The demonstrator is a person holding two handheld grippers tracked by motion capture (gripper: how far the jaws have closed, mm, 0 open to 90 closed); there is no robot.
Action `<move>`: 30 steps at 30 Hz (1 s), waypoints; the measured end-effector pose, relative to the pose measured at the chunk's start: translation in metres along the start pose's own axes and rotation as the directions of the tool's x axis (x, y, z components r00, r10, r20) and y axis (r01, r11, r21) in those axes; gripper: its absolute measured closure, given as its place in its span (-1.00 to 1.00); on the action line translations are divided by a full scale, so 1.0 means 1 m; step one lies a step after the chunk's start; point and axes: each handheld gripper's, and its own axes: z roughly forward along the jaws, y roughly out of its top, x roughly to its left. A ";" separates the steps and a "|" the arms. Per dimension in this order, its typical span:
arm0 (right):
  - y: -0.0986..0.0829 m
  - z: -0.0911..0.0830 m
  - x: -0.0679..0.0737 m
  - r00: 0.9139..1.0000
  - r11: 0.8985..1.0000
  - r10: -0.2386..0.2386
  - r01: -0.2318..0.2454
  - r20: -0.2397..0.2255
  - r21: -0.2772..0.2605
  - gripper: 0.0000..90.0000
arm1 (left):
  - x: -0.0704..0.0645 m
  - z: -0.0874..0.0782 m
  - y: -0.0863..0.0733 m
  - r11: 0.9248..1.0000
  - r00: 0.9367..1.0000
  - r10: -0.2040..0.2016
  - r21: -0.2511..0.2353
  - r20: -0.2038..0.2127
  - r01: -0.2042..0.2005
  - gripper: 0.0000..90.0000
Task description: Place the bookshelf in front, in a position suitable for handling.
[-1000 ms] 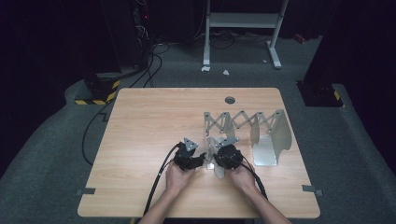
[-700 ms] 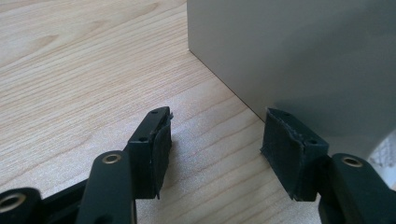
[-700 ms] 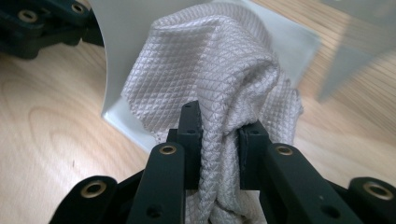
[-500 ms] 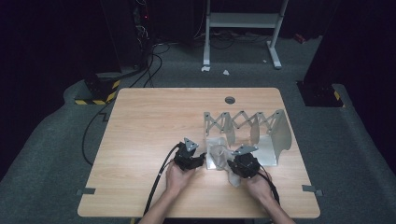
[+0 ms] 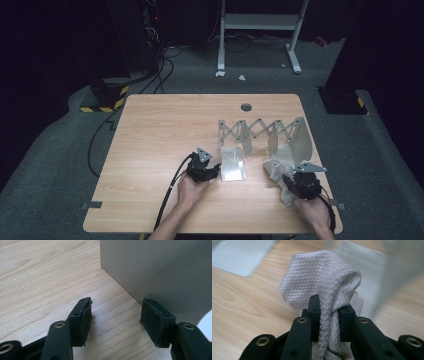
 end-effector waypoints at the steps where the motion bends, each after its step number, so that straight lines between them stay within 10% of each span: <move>1: -0.004 -0.003 -0.007 1.000 1.000 0.014 -0.014 0.020 0.008 0.70 | 0.000 0.000 0.000 1.000 1.000 0.000 0.000 0.001 0.000 -0.07; 14: -0.007 0.011 -0.074 0.986 0.983 0.149 -0.156 0.080 0.092 0.69 | 0.000 0.000 0.000 1.000 1.000 0.001 0.000 0.000 -0.001 -0.07; 23: 0.013 0.020 -0.086 0.989 0.989 0.149 -0.149 -0.023 0.006 0.68 | 0.000 0.000 0.000 1.000 1.000 0.001 0.000 0.002 -0.001 -0.07; 30: 0.038 -0.008 -0.076 0.995 0.990 0.100 -0.102 -0.028 -0.097 0.69 | 0.000 0.000 0.000 1.000 1.000 0.006 0.001 0.001 -0.006 -0.07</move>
